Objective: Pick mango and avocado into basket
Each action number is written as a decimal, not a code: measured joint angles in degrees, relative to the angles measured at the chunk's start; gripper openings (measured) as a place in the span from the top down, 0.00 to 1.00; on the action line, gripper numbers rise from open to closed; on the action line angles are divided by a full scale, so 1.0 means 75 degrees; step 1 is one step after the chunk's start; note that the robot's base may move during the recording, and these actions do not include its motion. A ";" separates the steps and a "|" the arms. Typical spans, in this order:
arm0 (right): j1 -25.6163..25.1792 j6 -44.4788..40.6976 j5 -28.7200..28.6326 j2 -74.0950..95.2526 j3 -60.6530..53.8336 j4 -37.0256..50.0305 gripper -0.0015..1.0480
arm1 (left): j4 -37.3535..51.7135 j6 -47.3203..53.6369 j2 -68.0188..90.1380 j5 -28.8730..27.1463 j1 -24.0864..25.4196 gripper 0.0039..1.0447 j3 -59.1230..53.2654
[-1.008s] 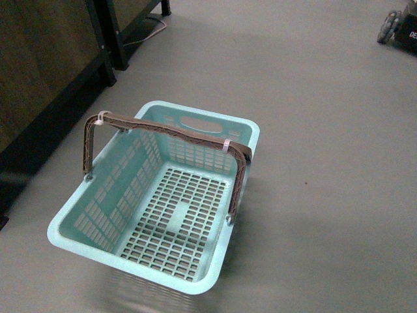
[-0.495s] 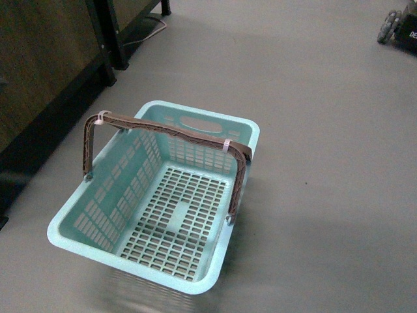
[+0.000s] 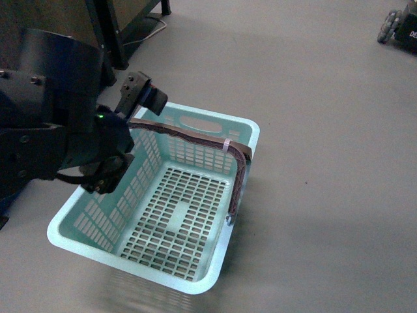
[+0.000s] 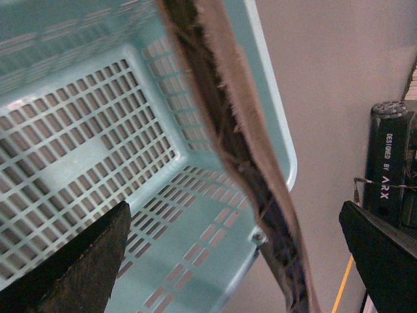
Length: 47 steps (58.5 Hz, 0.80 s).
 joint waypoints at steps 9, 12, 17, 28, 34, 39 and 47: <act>0.0000 0.0000 0.0000 0.0000 -0.0003 0.0000 0.07 | 0.0064 -0.0280 0.0866 0.0052 -0.0058 0.07 0.1064; 0.0000 0.0000 0.0000 0.0000 0.0000 0.0000 0.07 | 0.0195 -0.0396 0.1122 0.0079 -0.0082 0.07 0.1373; 0.0000 0.0000 0.0000 0.0000 -0.0003 0.0000 0.07 | 0.0399 -0.0557 0.1434 0.0105 -0.0111 0.07 0.1784; 0.0000 -0.0003 0.0000 0.0000 -0.0003 0.0000 0.07 | 0.1303 -0.1247 0.1923 -0.0052 -0.0213 0.33 0.2320; 0.0000 0.0000 0.0000 0.0000 0.0000 0.0000 0.07 | 0.1807 -0.1638 0.2145 -0.0236 -0.0254 0.48 0.2384; 0.0000 0.0000 0.0000 0.0000 0.0000 0.0000 0.07 | 0.2285 -0.1973 0.2276 -0.0370 -0.0271 0.62 0.2381; 0.0000 0.0000 0.0000 0.0000 0.0000 0.0000 0.07 | 0.2527 -0.2328 0.2218 -0.0577 -0.0286 0.84 0.2264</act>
